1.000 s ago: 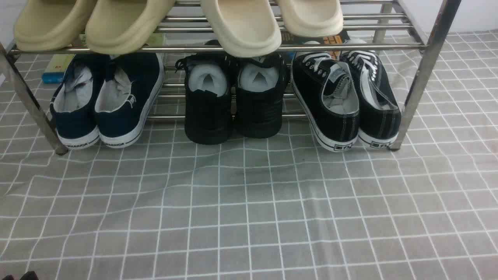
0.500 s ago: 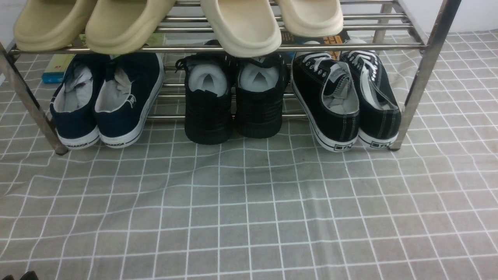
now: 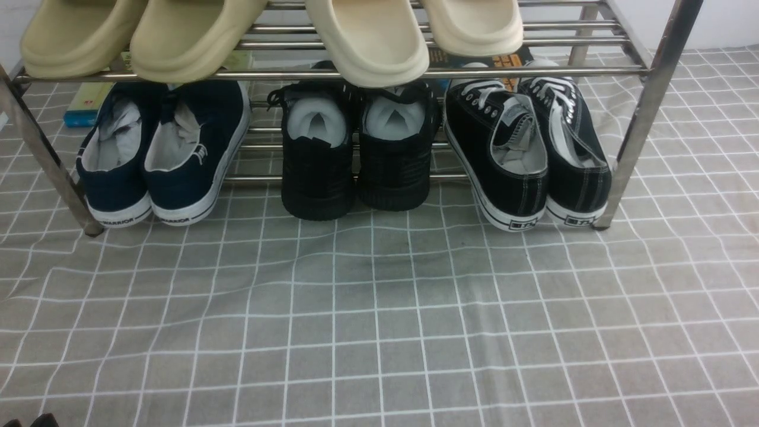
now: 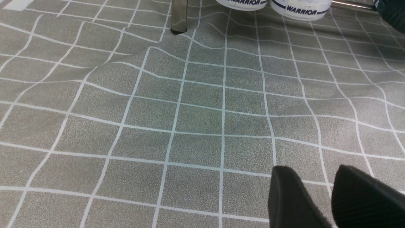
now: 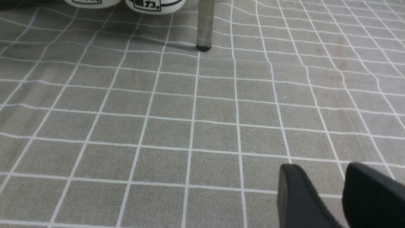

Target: Take the shoes off the shelf with your hand from the grey coffee tablecloth.

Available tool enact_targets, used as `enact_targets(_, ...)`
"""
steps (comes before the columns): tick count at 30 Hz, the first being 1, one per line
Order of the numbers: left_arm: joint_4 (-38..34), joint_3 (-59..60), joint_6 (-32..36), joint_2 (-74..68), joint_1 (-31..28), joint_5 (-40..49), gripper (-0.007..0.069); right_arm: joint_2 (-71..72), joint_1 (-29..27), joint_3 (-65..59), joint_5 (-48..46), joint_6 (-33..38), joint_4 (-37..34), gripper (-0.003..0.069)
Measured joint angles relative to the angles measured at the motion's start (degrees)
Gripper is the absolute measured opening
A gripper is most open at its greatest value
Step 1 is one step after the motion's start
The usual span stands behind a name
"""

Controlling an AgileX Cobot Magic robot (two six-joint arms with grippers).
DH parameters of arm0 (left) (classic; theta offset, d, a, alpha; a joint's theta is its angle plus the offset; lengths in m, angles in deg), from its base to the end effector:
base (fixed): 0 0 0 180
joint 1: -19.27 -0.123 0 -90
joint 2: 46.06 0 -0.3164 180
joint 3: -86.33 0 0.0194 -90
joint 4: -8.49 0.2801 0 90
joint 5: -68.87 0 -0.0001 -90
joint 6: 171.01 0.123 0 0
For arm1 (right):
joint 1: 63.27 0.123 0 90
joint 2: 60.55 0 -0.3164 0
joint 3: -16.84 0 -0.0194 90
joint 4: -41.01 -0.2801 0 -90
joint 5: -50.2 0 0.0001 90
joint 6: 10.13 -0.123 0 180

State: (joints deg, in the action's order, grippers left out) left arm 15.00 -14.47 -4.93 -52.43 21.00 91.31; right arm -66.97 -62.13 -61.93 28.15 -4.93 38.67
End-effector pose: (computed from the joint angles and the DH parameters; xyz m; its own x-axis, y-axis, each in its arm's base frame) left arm 0.0804 0.0029 0.1613 -0.3025 -0.1282 -0.9445 -0.0531 0.9916 -0.1176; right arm 0.0805 0.0035 0.1647 -0.2938 -0.0587 -0.9541 -0.0501 0.9977 -0.0460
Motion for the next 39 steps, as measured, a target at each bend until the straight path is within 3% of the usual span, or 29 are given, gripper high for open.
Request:
enact_targets(2,0.0,0.0,0.0,0.0,0.0,0.0,0.0239,0.0,0.0,0.0,0.3,-0.9,-0.5,0.0239)
enact_targets(3,0.0,0.0,0.0,0.0,0.0,0.0,0.0239,0.0,0.0,0.0,0.5,-4.5,-3.7,0.0239)
enact_targets(9,0.0,0.0,0.0,0.0,0.0,0.0,0.0239,0.0,0.0,-0.6,0.6,-24.7,-29.5,0.0239)
enact_targets(15,0.0,0.0,0.0,0.0,0.0,0.0,0.0239,0.0,0.0,-0.6,1.2,-28.4,-38.8,0.0239)
enact_targets(20,0.0,0.0,0.0,0.0,0.0,0.0,0.0239,0.0,0.0,1.4,5.9,-22.2,-40.6,0.0197)
enact_targets(24,0.0,0.0,0.0,0.0,0.0,0.0,0.0239,-2.5,0.0,9.0,9.1,-8.2,-37.7,0.0090)
enact_targets(25,0.0,0.0,0.0,0.0,0.0,0.0,0.0239,-6.3,0.0,13.1,8.4,-3.1,-36.0,0.0030)
enact_targets(28,0.0,0.0,0.0,0.0,0.0,0.0,0.0239,-16.2,0.0,18.9,2.6,2.9,-33.7,-0.0009)
enact_targets(34,0.0,0.0,0.0,0.0,0.0,0.0,0.0239,-44.5,0.0,30.5,-17.8,1.9,-29.6,0.0001)
enact_targets(39,0.0,0.0,0.0,0.0,0.0,0.0,0.0239,-63.0,0.0,43.4,-24.7,5.6,-29.7,0.0020)
